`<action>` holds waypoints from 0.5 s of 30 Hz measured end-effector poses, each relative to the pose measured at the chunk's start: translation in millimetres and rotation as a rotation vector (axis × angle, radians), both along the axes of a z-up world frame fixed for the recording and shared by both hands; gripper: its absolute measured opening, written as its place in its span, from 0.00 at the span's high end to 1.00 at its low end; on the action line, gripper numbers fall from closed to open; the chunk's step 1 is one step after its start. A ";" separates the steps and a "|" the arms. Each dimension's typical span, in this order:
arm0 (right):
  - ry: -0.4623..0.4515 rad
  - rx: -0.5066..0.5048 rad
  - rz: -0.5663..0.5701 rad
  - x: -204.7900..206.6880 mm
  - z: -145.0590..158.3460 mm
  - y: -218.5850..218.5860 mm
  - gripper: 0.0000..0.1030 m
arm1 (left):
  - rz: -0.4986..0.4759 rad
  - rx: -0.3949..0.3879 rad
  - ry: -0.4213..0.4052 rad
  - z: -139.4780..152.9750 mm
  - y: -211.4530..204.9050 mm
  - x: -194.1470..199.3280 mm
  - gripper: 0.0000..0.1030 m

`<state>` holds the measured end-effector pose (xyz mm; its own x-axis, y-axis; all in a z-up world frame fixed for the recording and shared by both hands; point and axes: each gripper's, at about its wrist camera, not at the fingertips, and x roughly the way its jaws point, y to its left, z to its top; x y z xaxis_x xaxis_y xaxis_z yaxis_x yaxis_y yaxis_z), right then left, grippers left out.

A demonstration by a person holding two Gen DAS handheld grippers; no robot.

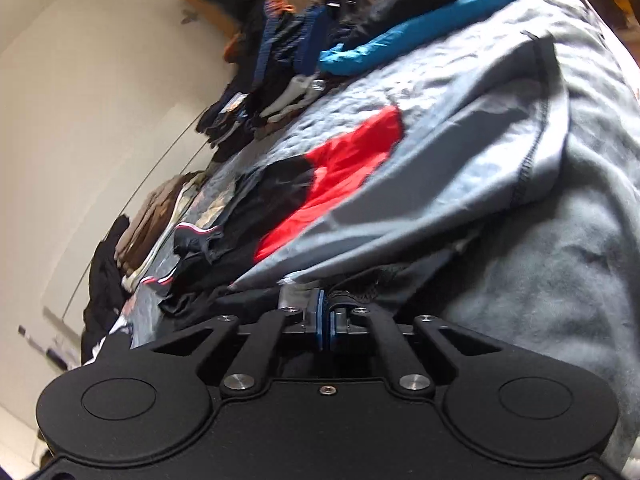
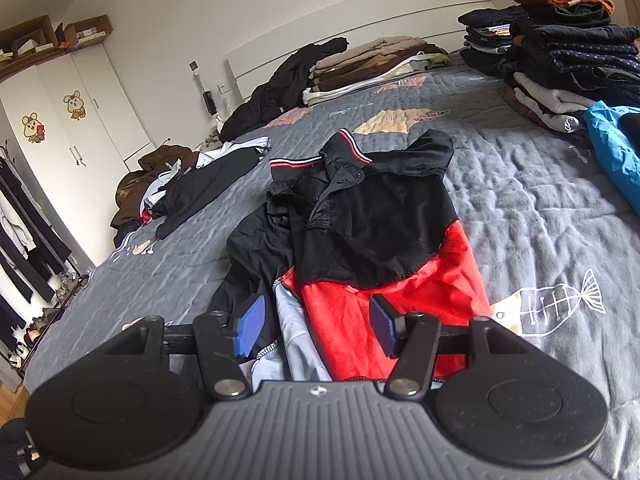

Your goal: Fold clothes

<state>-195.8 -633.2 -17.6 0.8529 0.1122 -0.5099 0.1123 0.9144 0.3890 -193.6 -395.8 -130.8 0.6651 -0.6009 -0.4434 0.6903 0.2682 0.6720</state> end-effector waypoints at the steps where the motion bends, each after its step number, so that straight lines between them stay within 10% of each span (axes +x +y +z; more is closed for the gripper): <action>1: -0.002 0.002 -0.002 -0.2 0.5 -0.7 0.44 | 0.015 -0.018 0.007 7.4 6.7 2.8 0.99; 15: -0.014 0.018 0.003 3.8 5.1 2.5 0.44 | 0.343 -0.191 0.181 104.7 124.3 56.6 0.99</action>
<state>-192.0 -630.7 -12.4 0.8597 0.1241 -0.4955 0.1035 0.9076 0.4068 -137.0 -271.4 -26.1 0.7623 -0.4413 -0.4735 0.6417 0.6107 0.4640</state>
